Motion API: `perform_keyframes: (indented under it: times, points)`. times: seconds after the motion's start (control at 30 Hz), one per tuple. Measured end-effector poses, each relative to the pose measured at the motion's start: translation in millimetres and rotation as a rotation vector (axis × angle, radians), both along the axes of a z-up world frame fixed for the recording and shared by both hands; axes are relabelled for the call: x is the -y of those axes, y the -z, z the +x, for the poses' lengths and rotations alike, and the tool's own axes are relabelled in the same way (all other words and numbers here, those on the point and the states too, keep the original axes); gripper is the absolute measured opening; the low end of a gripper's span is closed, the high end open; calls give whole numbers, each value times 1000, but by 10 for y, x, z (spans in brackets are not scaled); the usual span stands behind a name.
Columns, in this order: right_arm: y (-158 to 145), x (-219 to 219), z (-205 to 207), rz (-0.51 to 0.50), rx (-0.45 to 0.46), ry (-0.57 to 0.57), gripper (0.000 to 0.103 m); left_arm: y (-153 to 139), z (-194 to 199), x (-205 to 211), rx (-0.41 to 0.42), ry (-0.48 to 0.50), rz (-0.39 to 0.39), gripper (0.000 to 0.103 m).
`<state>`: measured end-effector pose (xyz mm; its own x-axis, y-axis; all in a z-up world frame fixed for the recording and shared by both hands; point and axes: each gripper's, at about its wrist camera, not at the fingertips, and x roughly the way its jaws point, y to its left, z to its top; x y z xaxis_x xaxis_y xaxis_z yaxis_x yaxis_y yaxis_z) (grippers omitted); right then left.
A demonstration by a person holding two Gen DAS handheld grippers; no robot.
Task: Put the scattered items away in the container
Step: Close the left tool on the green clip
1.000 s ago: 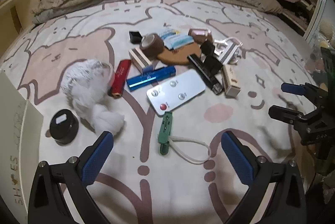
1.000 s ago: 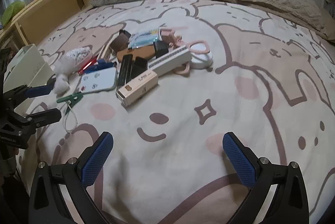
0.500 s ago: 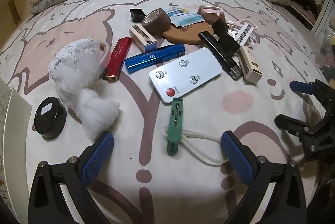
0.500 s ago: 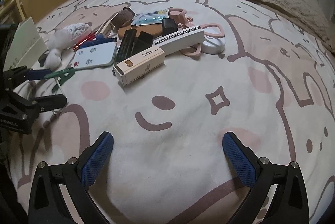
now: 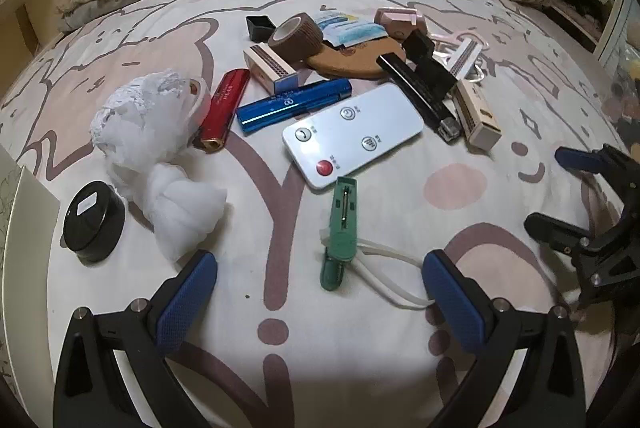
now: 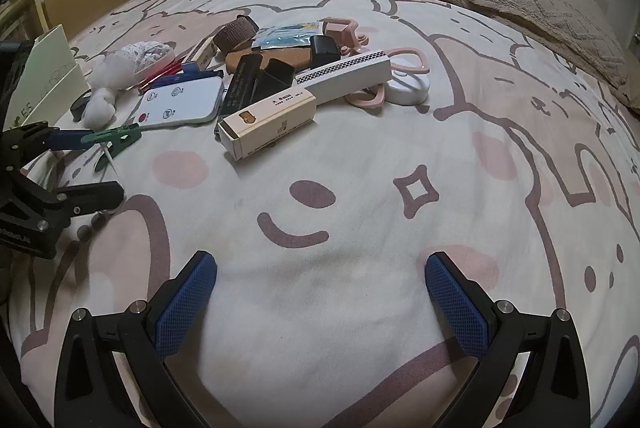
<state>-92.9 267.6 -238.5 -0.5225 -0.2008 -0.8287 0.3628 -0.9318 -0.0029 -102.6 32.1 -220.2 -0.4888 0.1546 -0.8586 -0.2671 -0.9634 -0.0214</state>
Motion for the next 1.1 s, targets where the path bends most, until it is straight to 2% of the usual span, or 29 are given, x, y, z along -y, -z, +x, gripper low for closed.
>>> perform_keyframes:
  times: [0.07, 0.23, 0.4, 0.5, 0.7, 0.83, 0.97, 1.1]
  points:
    - [6, 2, -2, -1, -3, 1, 103, -28, 1, 0, 2, -12, 5, 102]
    - [17, 8, -3, -2, -8, 3, 103, -98, 49, -81, -18, 15, 12, 74]
    - [18, -3, -12, -9, -9, 3, 103, -96, 53, -145, -8, 39, 30, 71]
    - [11, -7, -14, -13, -4, 3, 103, -116, 35, -116, -9, 31, 50, 59]
    - [-21, 0, -44, -19, 1, -9, 103, -146, -21, -19, 7, 4, 115, 50]
    - [-152, 13, -95, -37, -44, -57, 103, -153, -37, 7, 2, -1, 117, 35]
    - [-326, 40, -165, -65, -115, -109, 103, -152, -49, 53, 11, -9, 140, 32]
    - [-369, 142, -291, -69, -124, -185, 103, -139, -29, 60, 12, -8, 133, 28]
